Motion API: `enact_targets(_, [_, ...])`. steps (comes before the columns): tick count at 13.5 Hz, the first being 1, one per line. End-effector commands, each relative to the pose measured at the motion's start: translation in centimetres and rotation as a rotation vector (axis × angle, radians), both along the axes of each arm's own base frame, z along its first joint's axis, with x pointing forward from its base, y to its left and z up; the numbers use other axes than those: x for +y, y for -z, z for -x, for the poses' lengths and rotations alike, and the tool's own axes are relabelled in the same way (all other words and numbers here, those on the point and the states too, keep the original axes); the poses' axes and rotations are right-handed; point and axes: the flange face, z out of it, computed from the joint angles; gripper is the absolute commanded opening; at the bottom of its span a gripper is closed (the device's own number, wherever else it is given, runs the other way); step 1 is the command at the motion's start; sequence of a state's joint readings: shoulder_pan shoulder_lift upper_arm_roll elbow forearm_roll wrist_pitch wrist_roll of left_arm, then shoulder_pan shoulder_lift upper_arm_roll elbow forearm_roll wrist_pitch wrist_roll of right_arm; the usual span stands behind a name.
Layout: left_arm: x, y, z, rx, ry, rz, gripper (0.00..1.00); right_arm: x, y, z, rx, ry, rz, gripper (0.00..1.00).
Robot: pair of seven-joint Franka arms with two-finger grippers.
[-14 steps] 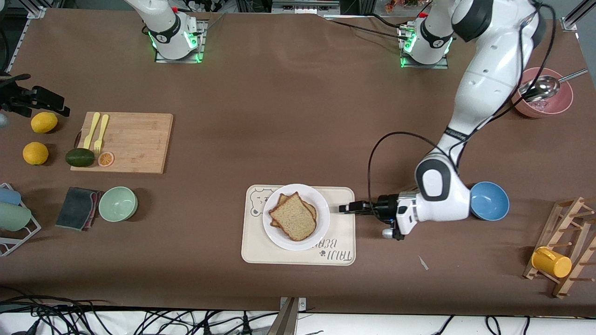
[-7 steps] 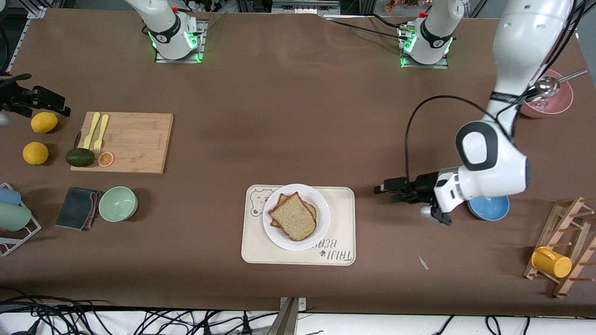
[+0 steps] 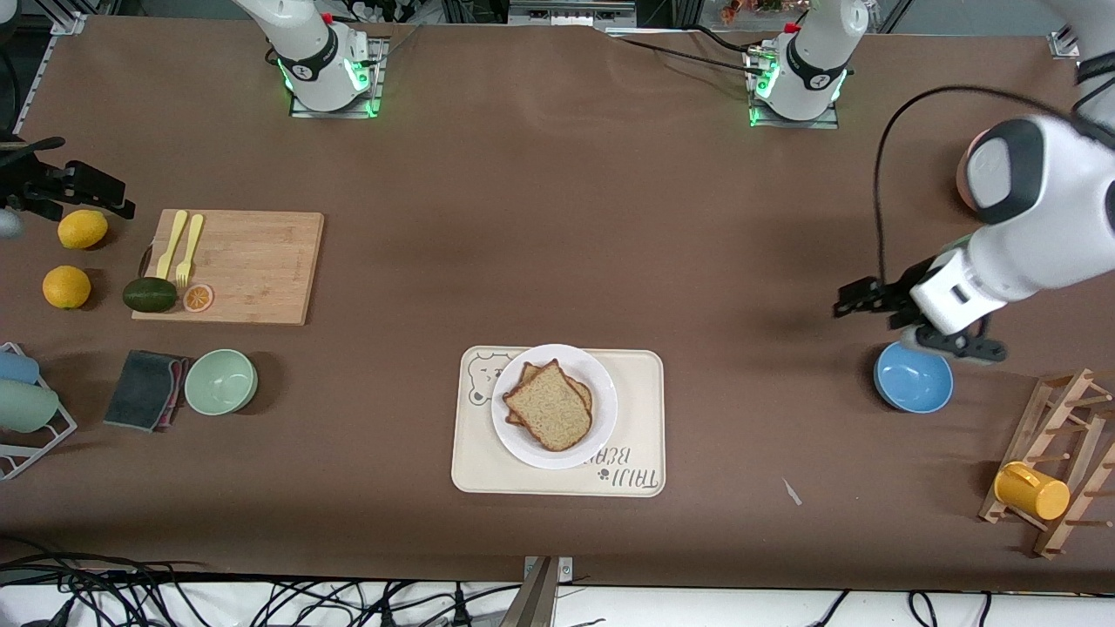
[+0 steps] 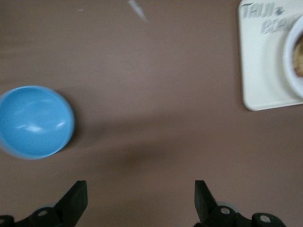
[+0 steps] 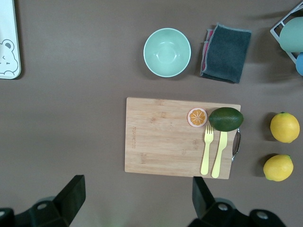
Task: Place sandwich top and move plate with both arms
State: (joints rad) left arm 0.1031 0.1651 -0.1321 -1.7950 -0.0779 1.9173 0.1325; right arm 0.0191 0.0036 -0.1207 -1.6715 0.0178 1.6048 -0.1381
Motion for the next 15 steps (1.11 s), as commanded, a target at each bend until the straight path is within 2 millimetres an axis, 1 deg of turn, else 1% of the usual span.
enact_targets(1, [0.2, -5.0, 3.3, -0.015, 0.009, -0.097, 1.0, 2.1, -1.0, 0.4, -0.019, 0.007, 0.02, 1.0])
enact_targets(2, [1.1, -7.5, 3.8, -0.035, -0.007, -0.099, 1.0, 2.9, -1.1, 0.3, -0.02, 0.052, 0.027, 1.0])
enact_targets(3, [1.3, -9.5, 4.4, -0.018, -0.012, -0.098, 1.0, 3.5, -1.0, 0.3, -0.015, 0.066, 0.035, 1.0])
enact_targets(4, [1.4, -11.8, 4.9, 0.006, -0.01, -0.097, 1.0, 3.6, -1.0, 0.3, -0.014, 0.065, 0.034, 1.0])
enact_targets(5, [1.1, -13.9, 5.4, 0.025, -0.002, -0.099, 1.0, 3.6, -1.4, 0.1, -0.023, 0.054, 0.033, 1.0])
enact_targets(7, [1.1, -17.1, 5.8, 0.01, -0.004, -0.099, 1.0, 3.4, -2.3, -0.9, -0.051, 0.052, 0.028, 1.0])
enact_targets(8, [1.1, -18.6, 6.2, 0.008, -0.004, -0.098, 1.0, 3.2, -2.5, -0.9, -0.057, 0.063, 0.021, 1.0])
enact_targets(9, [1.1, -19.6, 6.7, 0.021, -0.002, -0.102, 1.0, 3.3, -2.7, -0.7, -0.058, 0.063, 0.019, 1.0])
enact_targets(10, [1.2, -19.9, 6.9, 0.037, 0.0, -0.104, 1.0, 3.4, -2.9, -0.7, -0.063, 0.065, 0.019, 1.0])
enact_targets(11, [1.2, -20.5, 7.0, 0.026, -0.001, -0.104, 1.0, 3.2, -2.8, -0.7, -0.061, 0.066, 0.019, 1.0])
enact_targets(15, [2.1, -21.0, 6.7, -0.002, -0.019, -0.092, 1.0, 3.2, -2.9, -0.6, -0.055, 0.062, 0.02, 1.0])
